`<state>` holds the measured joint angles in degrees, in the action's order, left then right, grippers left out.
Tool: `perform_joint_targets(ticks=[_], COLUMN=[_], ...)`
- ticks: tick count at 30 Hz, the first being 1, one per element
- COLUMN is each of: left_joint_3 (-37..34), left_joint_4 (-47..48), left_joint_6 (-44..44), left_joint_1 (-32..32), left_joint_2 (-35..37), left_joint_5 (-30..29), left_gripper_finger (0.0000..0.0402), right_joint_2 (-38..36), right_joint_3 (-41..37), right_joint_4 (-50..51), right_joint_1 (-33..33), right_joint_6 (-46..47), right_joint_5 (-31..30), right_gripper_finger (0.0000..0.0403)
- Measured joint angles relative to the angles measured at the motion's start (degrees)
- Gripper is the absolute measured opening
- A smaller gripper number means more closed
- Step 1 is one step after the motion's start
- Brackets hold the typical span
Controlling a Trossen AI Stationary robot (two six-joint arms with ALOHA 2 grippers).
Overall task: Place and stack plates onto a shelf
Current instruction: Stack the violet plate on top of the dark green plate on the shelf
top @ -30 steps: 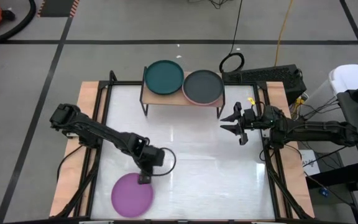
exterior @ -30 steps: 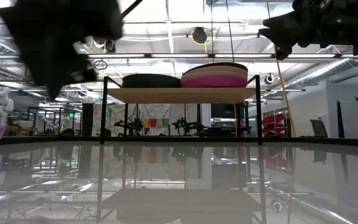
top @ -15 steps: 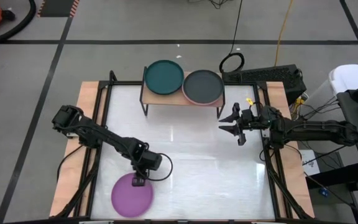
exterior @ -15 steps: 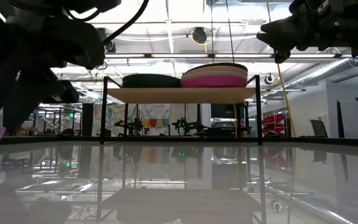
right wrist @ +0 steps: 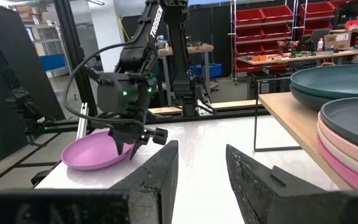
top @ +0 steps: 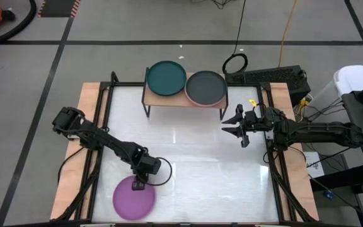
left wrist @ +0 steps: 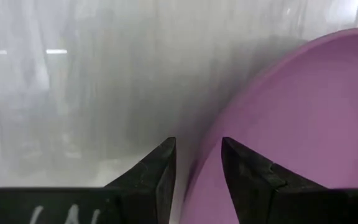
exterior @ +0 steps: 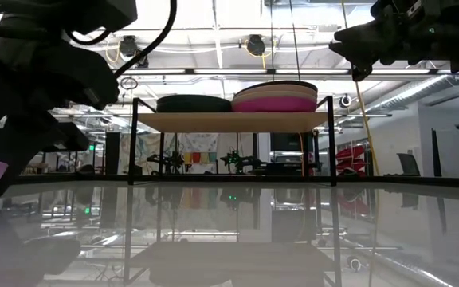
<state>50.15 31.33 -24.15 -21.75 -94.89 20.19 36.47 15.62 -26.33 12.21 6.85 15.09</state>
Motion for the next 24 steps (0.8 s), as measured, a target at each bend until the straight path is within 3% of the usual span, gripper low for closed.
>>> perform_joint_targets(ticks=[4, 12, 20, 24], left_joint_3=[0.00, 0.11, 3.56, 6.48], left_joint_4=[-0.09, -0.72, -0.56, 1.36], left_joint_6=[0.03, -1.65, -1.85, 1.46], left_joint_1=[-0.07, -0.09, 2.54, 5.44], left_joint_2=[0.00, 0.40, 3.75, 8.34], left_joint_5=[-1.39, -0.22, -4.79, -10.16], left_gripper_finger=[0.0113, 0.0014, 0.0011, 0.0011], right_joint_2=[0.00, 0.00, 0.00, 0.00], right_joint_3=[0.00, 0.00, 0.00, 0.00], right_joint_4=[0.00, 0.00, 0.00, 0.02], right_joint_1=[0.00, 0.00, 0.00, 0.00], right_joint_6=[0.00, 0.00, 0.00, 0.00], right_joint_5=[0.00, 0.00, -0.31, -0.35], right_gripper_finger=[0.0116, 0.0116, 0.0116, 0.0116])
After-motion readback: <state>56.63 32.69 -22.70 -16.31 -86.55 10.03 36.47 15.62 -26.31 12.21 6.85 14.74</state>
